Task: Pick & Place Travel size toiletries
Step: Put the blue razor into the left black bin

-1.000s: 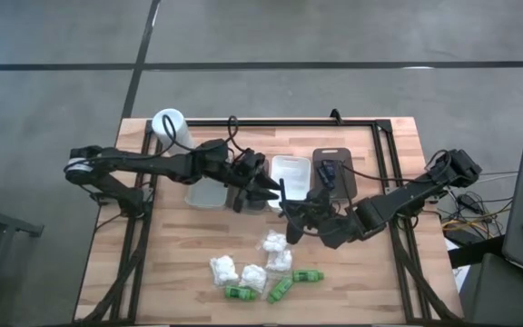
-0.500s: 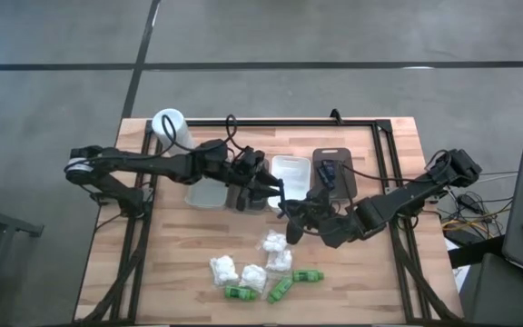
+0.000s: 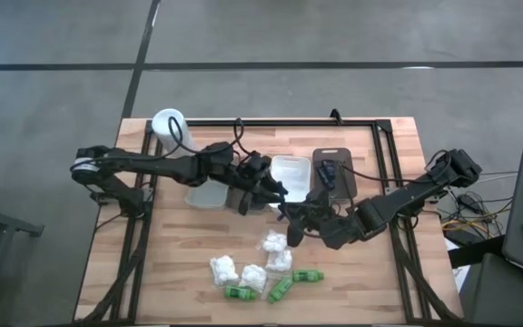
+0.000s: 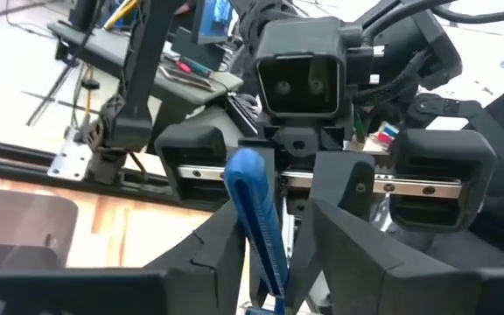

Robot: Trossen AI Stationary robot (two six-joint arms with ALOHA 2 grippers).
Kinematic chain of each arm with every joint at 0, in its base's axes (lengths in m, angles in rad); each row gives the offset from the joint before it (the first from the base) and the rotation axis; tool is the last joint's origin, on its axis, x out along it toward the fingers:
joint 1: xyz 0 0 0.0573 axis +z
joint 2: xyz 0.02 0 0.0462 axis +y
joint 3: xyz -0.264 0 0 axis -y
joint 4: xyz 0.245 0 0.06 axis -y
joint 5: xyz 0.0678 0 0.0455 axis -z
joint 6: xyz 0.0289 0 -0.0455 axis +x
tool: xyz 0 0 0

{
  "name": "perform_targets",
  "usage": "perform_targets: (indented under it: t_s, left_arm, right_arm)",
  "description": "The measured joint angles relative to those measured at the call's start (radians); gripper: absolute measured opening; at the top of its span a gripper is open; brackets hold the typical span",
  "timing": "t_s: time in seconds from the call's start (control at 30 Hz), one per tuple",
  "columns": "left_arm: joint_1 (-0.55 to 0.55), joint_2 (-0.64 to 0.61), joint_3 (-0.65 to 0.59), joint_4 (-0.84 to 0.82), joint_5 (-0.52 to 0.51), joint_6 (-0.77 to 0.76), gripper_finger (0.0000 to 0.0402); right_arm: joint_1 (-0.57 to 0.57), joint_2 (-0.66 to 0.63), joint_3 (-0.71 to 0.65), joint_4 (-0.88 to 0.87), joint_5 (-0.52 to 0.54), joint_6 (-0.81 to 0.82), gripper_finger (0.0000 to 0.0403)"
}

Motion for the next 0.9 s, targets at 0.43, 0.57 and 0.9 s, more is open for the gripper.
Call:
perform_targets:
  t_s: [0.43,0.57,0.9]
  left_arm:
    - [0.001,-0.002,0.001,-0.030,-0.007,0.067,0.0034]
    - [0.007,-0.004,0.001,-0.115,-0.022,0.094,0.0034]
    - [0.100,-0.074,0.001,-0.468,-0.186,0.049,0.0038]
  right_arm:
    - [-0.001,0.000,0.000,-0.004,0.012,-0.015,0.0094]
    - [-0.001,0.000,0.002,-0.004,-0.018,-0.020,0.0135]
    - [0.037,-0.013,0.003,-0.050,0.002,0.047,0.0224]
